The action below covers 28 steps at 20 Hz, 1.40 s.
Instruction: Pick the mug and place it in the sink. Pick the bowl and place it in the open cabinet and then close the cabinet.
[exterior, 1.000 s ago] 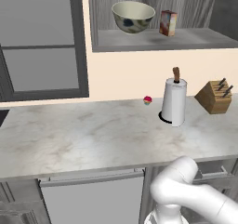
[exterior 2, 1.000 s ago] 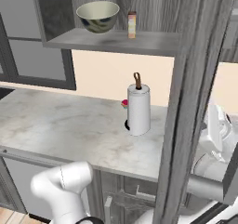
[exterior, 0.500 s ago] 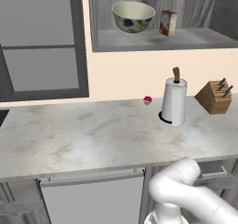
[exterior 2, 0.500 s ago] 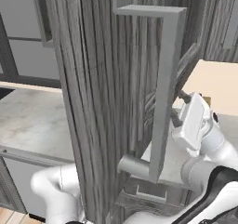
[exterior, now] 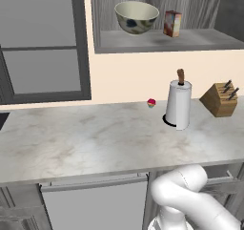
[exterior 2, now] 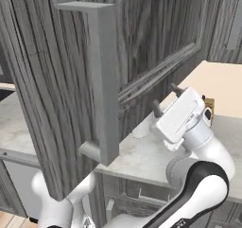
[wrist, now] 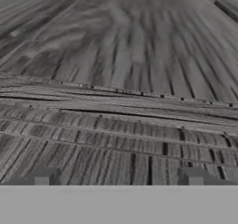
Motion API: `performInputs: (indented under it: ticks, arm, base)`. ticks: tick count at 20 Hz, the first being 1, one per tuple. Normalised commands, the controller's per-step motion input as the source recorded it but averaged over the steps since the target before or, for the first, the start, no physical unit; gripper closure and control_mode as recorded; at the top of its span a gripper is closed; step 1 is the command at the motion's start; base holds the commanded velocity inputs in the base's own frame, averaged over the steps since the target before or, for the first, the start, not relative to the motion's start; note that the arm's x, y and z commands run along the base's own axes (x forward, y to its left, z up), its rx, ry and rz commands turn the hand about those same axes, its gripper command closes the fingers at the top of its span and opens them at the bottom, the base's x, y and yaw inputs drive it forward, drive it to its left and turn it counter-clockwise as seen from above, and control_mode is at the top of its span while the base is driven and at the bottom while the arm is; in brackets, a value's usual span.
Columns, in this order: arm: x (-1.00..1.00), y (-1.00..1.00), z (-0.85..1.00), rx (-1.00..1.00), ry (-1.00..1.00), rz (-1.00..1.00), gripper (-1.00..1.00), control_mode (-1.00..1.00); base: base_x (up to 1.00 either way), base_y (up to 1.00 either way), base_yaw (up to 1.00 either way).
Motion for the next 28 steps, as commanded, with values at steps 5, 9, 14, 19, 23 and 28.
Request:
performInputs:
  ticks: [5,9,14,19,23,28]
  arm:
    - [0.0,0.41,0.26,-0.02,0.0,-0.18,-1.0,-1.0]
    - [0.0,0.42,0.27,-0.02,0.0,-0.18,-1.0,-1.0]
    - [0.0,0.41,0.23,-0.01,0.01,-0.19,-1.0,-1.0]
    - [0.0,0.38,0.16,0.0,0.04,-0.19,-1.0,-1.0]
    - [0.0,0.27,0.25,0.0,0.09,-0.17,-1.0,-1.0]
    - [0.0,0.3,0.25,0.0,0.15,-0.16,-1.0,-1.0]
  base:
    - [0.0,0.0,0.0]
    - [0.0,0.0,0.0]
    - [0.0,0.0,0.0]
    - [0.0,0.0,0.0]
    - [0.0,0.0,0.0]
    - [0.0,0.0,0.0]
